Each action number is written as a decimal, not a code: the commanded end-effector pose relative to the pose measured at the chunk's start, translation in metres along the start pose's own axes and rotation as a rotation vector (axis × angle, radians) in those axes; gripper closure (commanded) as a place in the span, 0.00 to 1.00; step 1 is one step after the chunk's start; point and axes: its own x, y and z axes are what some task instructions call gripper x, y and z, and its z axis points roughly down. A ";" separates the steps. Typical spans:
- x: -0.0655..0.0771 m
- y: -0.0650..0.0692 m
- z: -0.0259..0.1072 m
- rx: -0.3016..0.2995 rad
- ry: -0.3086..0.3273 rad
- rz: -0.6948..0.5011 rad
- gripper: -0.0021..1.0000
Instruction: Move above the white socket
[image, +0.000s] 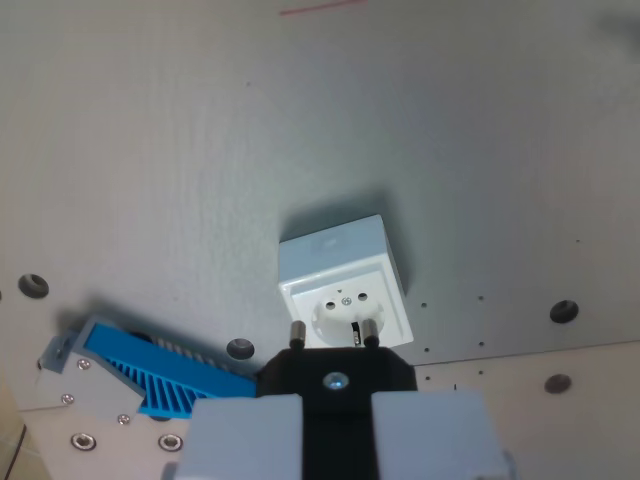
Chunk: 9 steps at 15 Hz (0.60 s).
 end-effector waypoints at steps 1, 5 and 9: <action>-0.007 0.001 0.009 0.016 0.072 -0.062 1.00; -0.014 0.002 0.021 0.018 0.088 -0.096 1.00; -0.022 0.003 0.034 0.016 0.088 -0.129 1.00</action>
